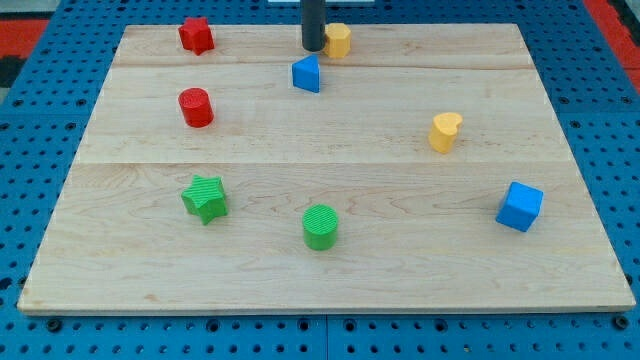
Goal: Move the blue triangle towards the top right of the board
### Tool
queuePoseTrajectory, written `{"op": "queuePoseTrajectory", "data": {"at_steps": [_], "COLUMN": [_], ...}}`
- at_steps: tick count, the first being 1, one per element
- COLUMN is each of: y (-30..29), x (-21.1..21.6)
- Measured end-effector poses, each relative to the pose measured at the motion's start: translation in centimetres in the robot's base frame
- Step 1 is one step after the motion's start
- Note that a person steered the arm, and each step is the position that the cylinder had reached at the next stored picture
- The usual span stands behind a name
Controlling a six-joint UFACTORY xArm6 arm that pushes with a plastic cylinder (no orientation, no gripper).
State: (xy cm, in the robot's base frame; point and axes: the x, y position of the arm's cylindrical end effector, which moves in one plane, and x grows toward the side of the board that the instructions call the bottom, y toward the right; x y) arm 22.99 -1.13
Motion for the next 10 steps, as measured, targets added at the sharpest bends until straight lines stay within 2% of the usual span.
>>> {"op": "queuePoseTrajectory", "data": {"at_steps": [1, 2, 3, 4, 5, 7, 8, 10], "y": [-1.6, -5.5, -8.3, -3.9, 0.4, -7.8, -6.2, 1.8], "x": [0.0, 1.9, 6.9, 9.1, 8.0, 6.3, 5.3, 5.8]}}
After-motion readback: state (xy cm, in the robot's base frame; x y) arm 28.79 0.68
